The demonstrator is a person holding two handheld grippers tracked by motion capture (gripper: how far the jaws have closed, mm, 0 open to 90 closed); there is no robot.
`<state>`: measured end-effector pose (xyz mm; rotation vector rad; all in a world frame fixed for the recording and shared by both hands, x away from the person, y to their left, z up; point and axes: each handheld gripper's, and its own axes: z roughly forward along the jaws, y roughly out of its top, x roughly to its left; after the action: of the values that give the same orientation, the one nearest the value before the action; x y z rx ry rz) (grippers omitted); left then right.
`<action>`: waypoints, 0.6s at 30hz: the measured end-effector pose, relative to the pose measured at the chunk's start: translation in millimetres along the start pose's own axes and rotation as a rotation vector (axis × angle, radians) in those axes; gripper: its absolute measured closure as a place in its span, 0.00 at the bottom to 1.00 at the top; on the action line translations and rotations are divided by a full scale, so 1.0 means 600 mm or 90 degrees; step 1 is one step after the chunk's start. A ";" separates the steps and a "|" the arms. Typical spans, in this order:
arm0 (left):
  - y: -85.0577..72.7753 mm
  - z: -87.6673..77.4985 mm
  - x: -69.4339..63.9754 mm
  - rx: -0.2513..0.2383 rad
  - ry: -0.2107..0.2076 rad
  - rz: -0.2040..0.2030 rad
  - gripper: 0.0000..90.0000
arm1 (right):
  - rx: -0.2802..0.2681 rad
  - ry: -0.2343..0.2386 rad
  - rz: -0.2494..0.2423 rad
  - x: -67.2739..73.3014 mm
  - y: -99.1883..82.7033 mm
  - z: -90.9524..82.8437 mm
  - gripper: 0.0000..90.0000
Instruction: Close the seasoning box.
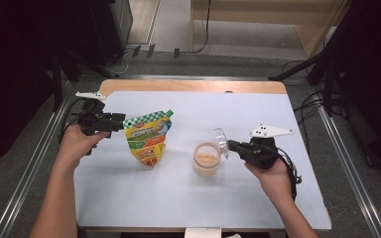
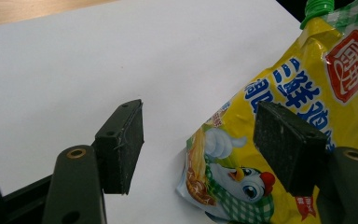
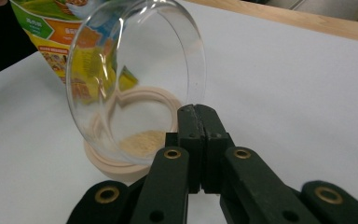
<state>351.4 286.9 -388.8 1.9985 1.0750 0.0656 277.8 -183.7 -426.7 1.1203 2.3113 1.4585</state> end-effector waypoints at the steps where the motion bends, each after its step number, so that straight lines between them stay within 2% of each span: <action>1: 0.000 -0.001 0.001 -0.003 0.001 -0.001 0.38 | -0.002 0.002 -0.002 0.002 0.000 0.000 1.00; 7: -0.001 -0.005 0.001 -0.013 0.005 -0.004 0.38 | 0.005 0.008 -0.013 0.008 -0.002 0.002 0.97; 9: -0.001 -0.006 -0.001 -0.015 0.006 0.003 0.38 | 0.002 0.008 -0.016 0.008 -0.002 0.001 0.94; 18: -0.002 -0.002 -0.003 -0.004 0.009 0.006 0.38 | 0.006 0.002 -0.024 -0.002 -0.014 0.002 0.76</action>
<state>349.1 286.7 -388.1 2.0007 1.0731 0.0880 275.2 -185.6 -434.6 1.0709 2.3313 1.4384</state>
